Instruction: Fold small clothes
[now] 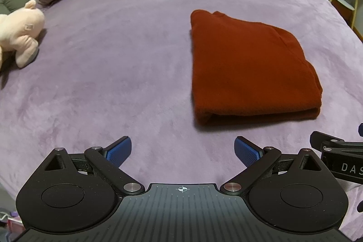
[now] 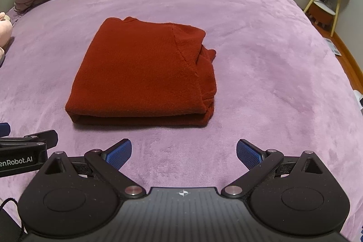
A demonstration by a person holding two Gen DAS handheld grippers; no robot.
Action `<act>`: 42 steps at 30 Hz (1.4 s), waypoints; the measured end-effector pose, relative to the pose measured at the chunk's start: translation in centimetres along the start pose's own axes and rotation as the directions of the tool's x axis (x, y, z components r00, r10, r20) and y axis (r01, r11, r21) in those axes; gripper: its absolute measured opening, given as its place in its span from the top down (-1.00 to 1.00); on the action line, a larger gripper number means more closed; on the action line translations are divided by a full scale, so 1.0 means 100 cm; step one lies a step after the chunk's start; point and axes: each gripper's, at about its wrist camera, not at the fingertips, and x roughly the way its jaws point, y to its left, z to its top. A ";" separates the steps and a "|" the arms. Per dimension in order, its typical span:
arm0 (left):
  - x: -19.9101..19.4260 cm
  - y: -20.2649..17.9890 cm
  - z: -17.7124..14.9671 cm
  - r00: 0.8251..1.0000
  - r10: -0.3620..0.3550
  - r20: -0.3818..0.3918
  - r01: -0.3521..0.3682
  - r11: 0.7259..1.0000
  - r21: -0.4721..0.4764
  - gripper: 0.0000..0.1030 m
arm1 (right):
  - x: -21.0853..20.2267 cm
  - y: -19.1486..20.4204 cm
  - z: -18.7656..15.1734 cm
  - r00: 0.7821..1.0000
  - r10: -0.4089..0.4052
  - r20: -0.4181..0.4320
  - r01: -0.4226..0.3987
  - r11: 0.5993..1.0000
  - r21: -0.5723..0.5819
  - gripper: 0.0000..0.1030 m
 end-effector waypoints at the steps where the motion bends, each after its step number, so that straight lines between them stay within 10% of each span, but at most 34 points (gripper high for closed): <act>1: 0.000 0.000 0.000 1.000 0.000 0.001 0.000 1.000 0.000 -0.95 | 0.000 0.000 0.000 1.000 -0.001 0.000 0.001 1.000 0.000 -0.92; 42: 0.000 0.000 -0.001 1.000 -0.005 -0.006 0.005 1.000 0.009 -0.95 | -0.005 -0.001 0.002 1.000 0.014 0.016 -0.014 1.000 -0.002 -0.92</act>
